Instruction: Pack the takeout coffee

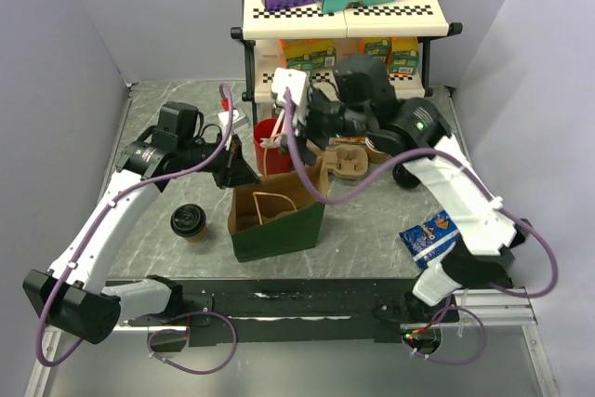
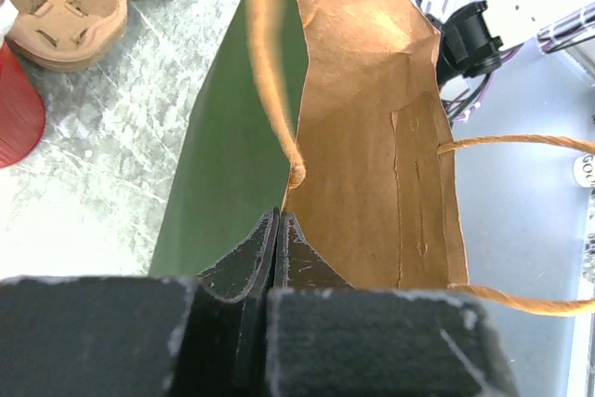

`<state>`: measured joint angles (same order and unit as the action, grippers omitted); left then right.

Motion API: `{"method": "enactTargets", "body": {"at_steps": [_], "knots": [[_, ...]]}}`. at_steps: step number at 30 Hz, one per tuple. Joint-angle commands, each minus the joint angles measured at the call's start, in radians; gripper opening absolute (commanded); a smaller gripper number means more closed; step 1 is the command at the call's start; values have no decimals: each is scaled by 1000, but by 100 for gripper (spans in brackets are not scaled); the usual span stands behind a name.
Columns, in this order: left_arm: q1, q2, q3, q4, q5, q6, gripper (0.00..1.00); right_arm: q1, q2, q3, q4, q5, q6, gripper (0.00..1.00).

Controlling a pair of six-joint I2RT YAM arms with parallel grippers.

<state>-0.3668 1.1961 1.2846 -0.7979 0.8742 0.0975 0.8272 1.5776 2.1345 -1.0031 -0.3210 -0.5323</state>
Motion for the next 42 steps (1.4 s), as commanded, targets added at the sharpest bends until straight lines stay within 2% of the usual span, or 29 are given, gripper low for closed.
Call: {"method": "enactTargets", "body": {"at_steps": [1, 3, 4, 6, 7, 10, 15, 18, 24, 28, 32, 39, 42], "knots": [[3, 13, 24, -20, -24, 59, 8, 18, -117, -108, -5, -275, -44, 88], [3, 8, 36, -30, -32, 85, 19, 16, -140, -163, -93, -311, -98, 88], [3, 4, 41, -46, -35, 94, 37, 18, -158, -186, -116, -334, -138, 88], [3, -6, 50, -49, -35, 123, 48, 18, -182, -263, -158, -348, -179, 89], [3, -18, 48, -44, -35, 129, 59, 20, -195, -286, -158, -351, -184, 89], [3, -47, 35, -11, -37, 177, 68, 26, -194, -337, -166, -368, -212, 89], [3, -30, 65, 3, -46, 264, 71, 30, -145, -328, -181, -386, -242, 89], [3, 12, 82, 70, -69, 240, 70, 46, -116, -329, -183, -391, -259, 89], [3, 82, 157, 97, -9, 231, 66, 58, -87, -317, -192, -395, -284, 87], [2, 72, 162, 153, -9, 193, 66, 61, -105, -321, -106, -377, -206, 86], [2, 91, 185, 206, -6, 136, 62, 61, -85, -292, -45, -339, -89, 77], [2, 135, 252, 262, 26, 84, 57, 84, -65, -249, 34, -288, 9, 65], [2, 152, 269, 273, 43, 74, 46, 93, -45, -211, 35, -299, 25, 61]]}}
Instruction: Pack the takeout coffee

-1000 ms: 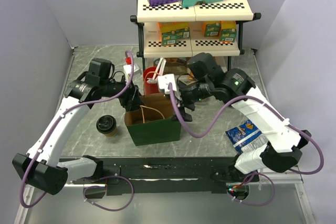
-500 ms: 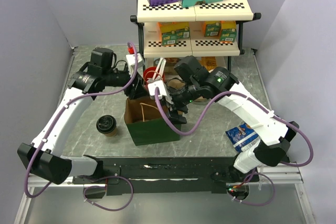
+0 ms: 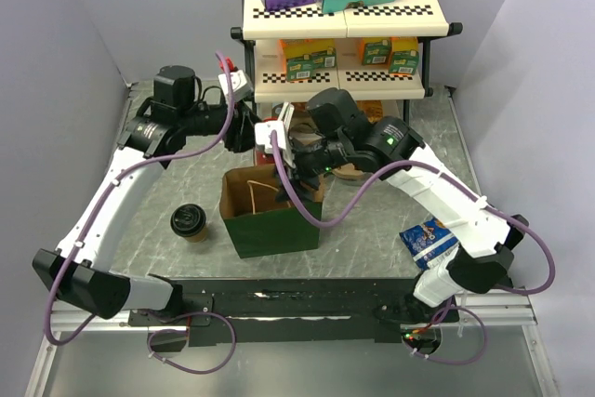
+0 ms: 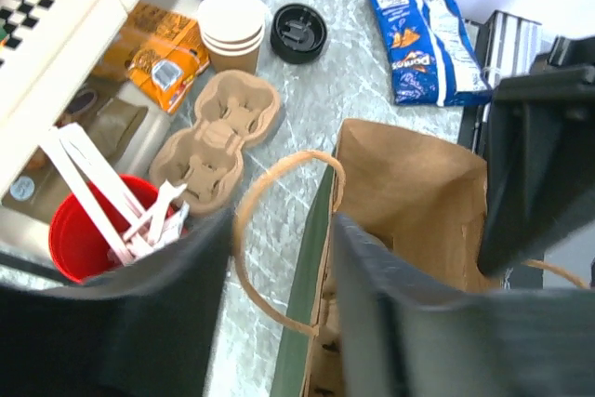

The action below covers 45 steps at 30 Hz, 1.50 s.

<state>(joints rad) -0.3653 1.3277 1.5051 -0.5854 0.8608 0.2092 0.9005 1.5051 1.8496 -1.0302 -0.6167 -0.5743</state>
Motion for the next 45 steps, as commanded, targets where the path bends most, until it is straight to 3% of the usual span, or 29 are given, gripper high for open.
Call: {"method": "enactTargets", "body": {"at_steps": [1, 2, 4, 7, 9, 22, 30, 45], "knots": [[0, 25, 59, 61, 64, -40, 42, 28, 30, 77, 67, 3, 68, 58], [0, 34, 66, 56, 78, -42, 33, 31, 36, 79, 70, 18, 71, 51], [2, 41, 84, 47, 90, -39, 28, 37, 46, 86, 70, 20, 74, 40], [2, 39, 107, 27, 106, -31, 14, 35, 56, 128, 64, 11, 73, 8], [2, 34, 125, 10, 119, -36, 3, 35, 49, 152, 62, 21, 73, 1], [0, 60, 441, -48, 41, 13, 1, 34, -22, 371, 162, 152, 97, 0], [2, 126, 607, -63, 34, 21, 1, 34, -23, 415, 228, 172, 94, 0], [2, 133, 600, -50, 17, 56, 1, 35, -40, 373, 265, 179, 91, 0]]}}
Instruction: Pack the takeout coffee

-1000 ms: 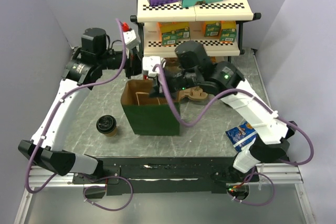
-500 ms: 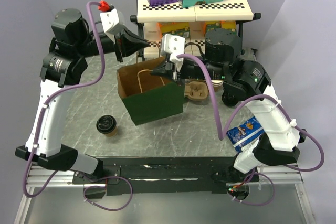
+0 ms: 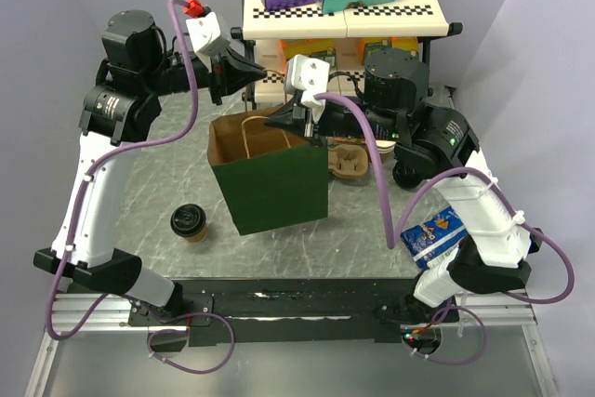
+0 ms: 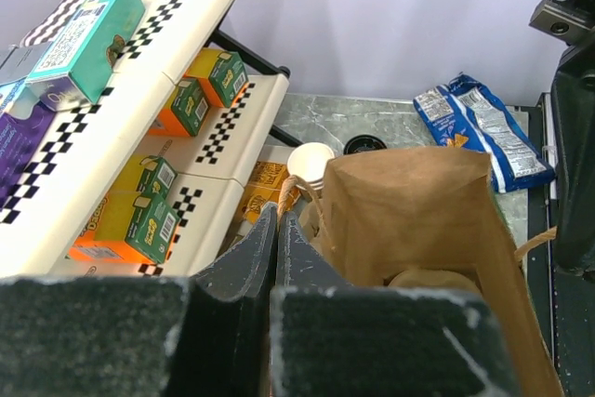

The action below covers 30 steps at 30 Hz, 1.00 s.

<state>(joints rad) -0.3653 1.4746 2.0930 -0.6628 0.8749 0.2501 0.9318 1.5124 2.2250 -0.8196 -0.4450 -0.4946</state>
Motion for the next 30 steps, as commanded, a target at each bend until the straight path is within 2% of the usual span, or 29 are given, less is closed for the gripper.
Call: {"method": "enactTargets", "body": {"at_steps": [1, 5, 6, 7, 8, 9, 10, 11, 12, 13, 16, 19, 24, 30], "knots": [[2, -17, 1, 35, 4, 14, 1, 2, -50, -8, 54, 8, 13, 0], [2, -40, -86, 69, 4, 2, 1, 2, -69, -66, 48, 3, 25, 0], [2, -48, -108, 75, -2, -3, 7, 2, -80, -102, 39, -1, 30, 8], [2, -62, -135, 84, -14, -6, 47, 4, -87, -122, 36, -3, 34, 18], [2, -72, -201, 112, -49, -8, 66, 2, -95, -145, 40, 5, 45, 33], [2, -85, -241, 136, -72, -15, 78, 4, -109, -204, 51, 14, 63, 59], [2, -109, -281, 159, -95, -17, 94, 1, -112, -226, 48, 20, 65, 67], [2, -121, -354, 185, -147, -20, 99, 1, -113, -240, 40, 25, 64, 77], [2, -131, -379, 248, -172, -41, 99, -4, -109, -240, 31, 29, 65, 92], [2, -135, -393, 267, -189, -48, 99, -10, -107, -231, 25, 32, 71, 99], [2, -108, -338, 255, -197, -61, 99, -42, -103, -182, 17, 29, 80, 100], [2, -105, -304, 243, -191, -67, 99, -68, -118, -200, -9, 3, 64, 100], [2, -146, -401, 262, -183, -66, 99, -70, -161, -329, -10, -46, 31, 100], [2, -122, -449, 195, -130, -8, 99, -70, -132, -396, -20, -81, 44, 100]]}}
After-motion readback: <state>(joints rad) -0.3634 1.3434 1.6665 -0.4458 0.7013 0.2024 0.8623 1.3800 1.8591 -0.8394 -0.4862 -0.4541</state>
